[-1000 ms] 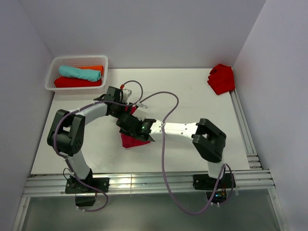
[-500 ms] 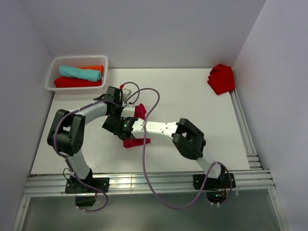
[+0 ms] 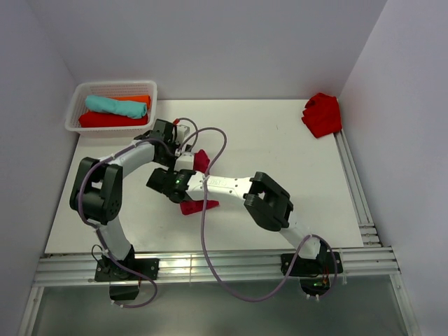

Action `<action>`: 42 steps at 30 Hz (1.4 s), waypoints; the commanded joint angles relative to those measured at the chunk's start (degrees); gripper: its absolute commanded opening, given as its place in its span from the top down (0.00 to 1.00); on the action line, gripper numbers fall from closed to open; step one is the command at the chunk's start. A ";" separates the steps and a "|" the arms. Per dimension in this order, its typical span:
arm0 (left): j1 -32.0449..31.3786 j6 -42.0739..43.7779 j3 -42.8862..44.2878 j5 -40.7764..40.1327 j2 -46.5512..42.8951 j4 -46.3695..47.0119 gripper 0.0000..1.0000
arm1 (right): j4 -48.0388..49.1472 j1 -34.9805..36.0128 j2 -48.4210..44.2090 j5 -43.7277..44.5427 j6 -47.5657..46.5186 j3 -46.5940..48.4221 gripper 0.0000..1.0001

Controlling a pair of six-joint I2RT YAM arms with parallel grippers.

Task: Roll the t-shirts
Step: Roll the tshirt

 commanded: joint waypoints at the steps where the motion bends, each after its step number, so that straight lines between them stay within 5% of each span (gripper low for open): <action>1: 1.42 0.61 5.27 1.60 -1.27 -0.75 0.16 | -5.57 0.63 4.90 -4.35 -2.05 1.22 0.44; 14: 6.87 0.70 6.95 8.28 -5.48 -1.46 0.16 | -3.39 -1.56 5.98 -10.94 -3.19 -0.35 0.44; 24: 8.55 0.52 2.11 11.27 -8.12 0.83 0.17 | 41.74 -6.92 -10.82 -30.10 1.18 -32.92 0.69; 36: 8.81 1.05 -5.19 13.56 -7.51 3.81 0.17 | 90.00 -13.34 -10.83 -43.82 21.67 -55.99 0.70; 42: 8.02 -0.18 -4.93 10.05 -3.91 4.61 0.18 | 98.58 -13.52 -7.14 -43.82 26.16 -58.28 0.64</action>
